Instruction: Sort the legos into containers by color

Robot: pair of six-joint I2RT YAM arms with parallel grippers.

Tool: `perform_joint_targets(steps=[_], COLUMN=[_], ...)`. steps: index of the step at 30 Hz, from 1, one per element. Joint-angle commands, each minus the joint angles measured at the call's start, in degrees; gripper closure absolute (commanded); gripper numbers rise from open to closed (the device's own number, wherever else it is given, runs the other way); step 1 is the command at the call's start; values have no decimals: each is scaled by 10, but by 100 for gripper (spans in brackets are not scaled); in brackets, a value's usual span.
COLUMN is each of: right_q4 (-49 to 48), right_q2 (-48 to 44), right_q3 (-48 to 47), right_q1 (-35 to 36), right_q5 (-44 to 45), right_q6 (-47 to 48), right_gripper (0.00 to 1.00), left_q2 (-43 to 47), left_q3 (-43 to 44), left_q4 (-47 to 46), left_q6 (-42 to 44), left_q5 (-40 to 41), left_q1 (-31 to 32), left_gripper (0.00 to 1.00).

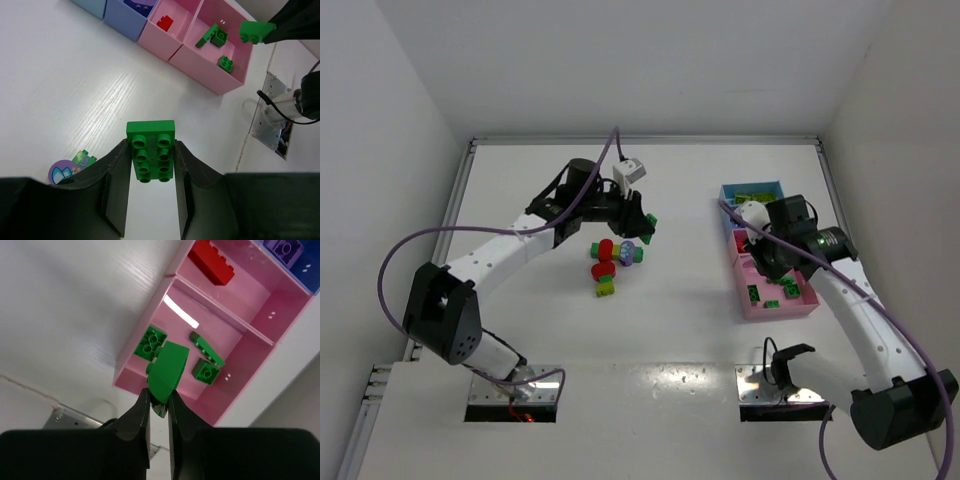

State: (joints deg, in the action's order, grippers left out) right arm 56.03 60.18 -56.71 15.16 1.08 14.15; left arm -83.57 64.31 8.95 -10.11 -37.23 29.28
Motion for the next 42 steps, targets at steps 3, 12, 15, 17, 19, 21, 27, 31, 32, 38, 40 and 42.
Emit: perform_joint_targets(steps=[3, 12, 15, 17, 19, 21, 27, 31, 32, 38, 40, 42], right_q4=[40, -10, -22, -29, -29, -29, -71, -37, -23, 14, 35, 43], right_q2=[0, 41, 52, 52, 28, -7, -103, -114, -114, -104, -96, -96], right_q3=[23, 92, 87, 68, 43, 12, -96, -149, -161, -254, -270, -276], right_q1=[-8, -28, -33, -45, -50, -51, -57, -57, -57, -57, -57, -57], right_q5=[40, 43, 43, 38, 31, 31, 151, 201, 209, 220, 214, 214], right_q6=[38, 50, 55, 55, 55, 48, -6, -50, -67, -122, -135, -142], right_gripper=[100, 64, 44, 34, 29, 29, 18, 16, 15, 15, 15, 15], left_q2=[-48, -94, -106, -106, -114, -140, -232, -286, -318, -461, -487, -524], left_q3=[60, 86, 92, 92, 92, 92, 156, 226, 242, 418, 447, 465], left_q4=[-8, -44, -44, -57, -79, -122, -164, -176, -183, -218, -226, -226], left_q6=[-10, -54, -54, -61, -76, -112, -158, -171, -177, -251, -257, -257], left_q5=[-44, -68, -68, -73, -79, -111, -120, -114, -114, -114, -108, -103], left_q1=[23, 23, 28, 28, 33, 41, 116, 173, 183, 252, 268, 276], left_gripper=[98, 98, 98, 98, 98, 98, 98, 98, 98, 97, 91, 87])
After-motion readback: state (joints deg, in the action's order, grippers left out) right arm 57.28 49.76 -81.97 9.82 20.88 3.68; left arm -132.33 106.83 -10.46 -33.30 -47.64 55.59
